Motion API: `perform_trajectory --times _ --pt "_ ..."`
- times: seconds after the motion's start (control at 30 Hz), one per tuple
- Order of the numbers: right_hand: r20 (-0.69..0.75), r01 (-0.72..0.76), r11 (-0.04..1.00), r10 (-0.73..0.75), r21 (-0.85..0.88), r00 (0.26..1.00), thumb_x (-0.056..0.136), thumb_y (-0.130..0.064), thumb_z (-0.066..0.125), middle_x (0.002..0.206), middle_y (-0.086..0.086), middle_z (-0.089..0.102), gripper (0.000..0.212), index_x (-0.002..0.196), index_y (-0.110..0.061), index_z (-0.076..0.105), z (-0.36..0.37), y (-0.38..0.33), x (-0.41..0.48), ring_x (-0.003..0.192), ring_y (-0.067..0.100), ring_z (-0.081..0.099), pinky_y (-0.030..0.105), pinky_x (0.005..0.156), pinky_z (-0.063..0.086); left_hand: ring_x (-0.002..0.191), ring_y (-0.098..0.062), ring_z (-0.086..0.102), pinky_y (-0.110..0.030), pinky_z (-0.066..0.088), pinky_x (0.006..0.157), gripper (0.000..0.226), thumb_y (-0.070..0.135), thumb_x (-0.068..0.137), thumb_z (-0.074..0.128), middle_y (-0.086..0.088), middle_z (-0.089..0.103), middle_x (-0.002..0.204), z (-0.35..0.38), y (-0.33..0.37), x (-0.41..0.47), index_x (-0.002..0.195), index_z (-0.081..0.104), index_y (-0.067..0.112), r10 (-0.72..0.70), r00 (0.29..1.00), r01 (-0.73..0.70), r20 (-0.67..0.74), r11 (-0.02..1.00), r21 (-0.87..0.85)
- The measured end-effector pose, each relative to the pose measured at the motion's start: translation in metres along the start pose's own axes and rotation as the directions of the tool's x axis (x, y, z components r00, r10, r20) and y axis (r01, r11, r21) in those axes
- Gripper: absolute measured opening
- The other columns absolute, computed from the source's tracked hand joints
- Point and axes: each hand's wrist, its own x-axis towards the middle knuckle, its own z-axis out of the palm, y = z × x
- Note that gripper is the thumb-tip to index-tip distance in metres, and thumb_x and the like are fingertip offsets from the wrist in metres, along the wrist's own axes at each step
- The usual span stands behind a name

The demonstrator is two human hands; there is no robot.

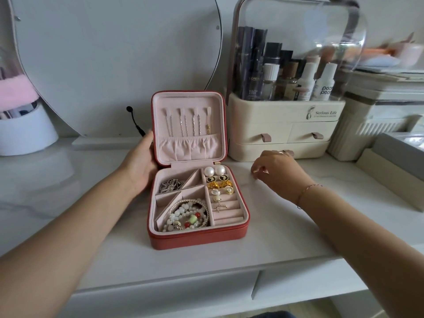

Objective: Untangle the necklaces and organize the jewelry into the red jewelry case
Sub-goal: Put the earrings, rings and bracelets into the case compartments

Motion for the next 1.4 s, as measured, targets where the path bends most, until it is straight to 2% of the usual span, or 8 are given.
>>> perform_trajectory --times 0.07,0.17,0.3,0.5,0.67,0.83,1.13,1.4 --pt "-0.038 -0.023 0.993 0.028 0.115 0.999 0.092 -0.014 0.054 0.097 0.0 0.064 0.015 0.096 -0.015 0.068 -0.002 -0.005 -0.006 0.094 0.023 0.06 0.021 0.079 0.031 0.083 -0.008 0.071 -0.024 0.057 0.074 0.032 0.043 0.099 0.041 0.008 0.076 0.09 0.0 0.0 0.0 0.097 0.068 0.026 0.004 1.0 -0.004 -0.007 1.0 0.014" --pt "-0.143 0.028 0.946 0.019 0.324 0.99 0.091 -0.01 0.057 0.081 -0.009 0.062 0.014 0.097 -0.015 0.069 -0.02 -0.025 -0.028 0.077 0.008 0.061 0.003 0.074 0.035 0.097 -0.014 0.07 -0.03 0.054 0.084 0.034 0.044 0.098 0.042 0.002 0.074 0.106 -0.001 0.001 0.0 0.108 0.068 0.024 -0.02 1.0 0.02 0.002 1.0 0.008" --pt "-0.205 0.214 0.891 -0.14 0.401 0.969 0.09 -0.011 0.059 0.08 -0.021 0.057 0.02 0.106 -0.02 0.069 -0.037 -0.061 -0.066 0.074 -0.008 0.053 0.003 0.067 0.036 0.093 -0.013 0.071 -0.023 0.057 0.07 0.034 0.042 0.098 0.042 0.0 0.074 0.106 0.0 0.001 0.001 0.112 0.066 0.022 -0.046 0.999 0.045 -0.003 0.998 -0.036" --pt "-0.2 0.21 0.822 -0.12 0.53 0.972 0.088 -0.011 0.062 0.075 -0.014 0.06 0.021 0.105 -0.018 0.052 -0.027 -0.069 -0.074 0.071 0.003 0.054 0.013 0.065 0.041 0.107 -0.019 0.066 -0.03 0.055 0.087 0.041 0.042 0.098 0.042 -0.006 0.068 0.121 0.0 0.002 0.002 0.126 0.061 0.018 -0.076 0.997 0.077 0.012 0.989 -0.127" --pt "-0.206 0.214 0.836 -0.124 0.506 0.971 0.087 -0.009 0.063 0.074 -0.021 0.058 0.008 0.09 -0.015 0.067 -0.025 -0.072 -0.071 0.07 -0.012 0.052 0.003 0.064 0.036 0.094 -0.015 0.071 -0.024 0.058 0.068 0.04 0.042 0.098 0.043 -0.004 0.07 0.114 0.001 0.003 0.001 0.124 0.062 0.017 -0.086 0.996 0.082 -0.023 0.988 -0.129" --pt "-0.145 0.206 0.854 -0.154 0.478 0.977 0.084 -0.012 0.069 0.078 -0.018 0.06 0.01 0.092 -0.017 0.072 -0.026 -0.074 -0.068 0.072 -0.011 0.051 0.004 0.067 0.037 0.107 -0.019 0.066 -0.028 0.057 0.078 0.044 0.044 0.098 0.044 -0.006 0.068 0.119 -0.001 0.002 0.002 0.128 0.06 0.017 -0.101 0.995 0.098 -0.027 0.989 -0.11" --pt "-0.075 0.117 0.816 -0.091 0.566 0.993 0.078 -0.022 0.075 0.079 -0.01 0.061 0.01 0.088 -0.022 0.076 -0.026 -0.073 -0.062 0.072 0.001 0.053 0.009 0.066 0.037 0.085 -0.011 0.072 -0.022 0.057 0.066 0.034 0.043 0.098 0.043 0.002 0.075 0.098 0.001 0.003 -0.001 0.106 0.068 0.022 -0.06 0.998 0.058 -0.035 0.997 -0.044" --pt "-0.141 0.097 0.85 -0.027 0.518 0.99 0.084 -0.021 0.069 0.082 -0.012 0.053 0.014 0.093 -0.029 0.076 -0.019 -0.072 -0.065 0.079 -0.001 0.049 0.006 0.067 0.036 0.083 -0.01 0.072 -0.02 0.056 0.06 0.035 0.042 0.099 0.041 0.003 0.075 0.097 0.001 0.003 -0.001 0.114 0.065 0.022 -0.05 0.998 0.047 -0.041 0.997 -0.055"
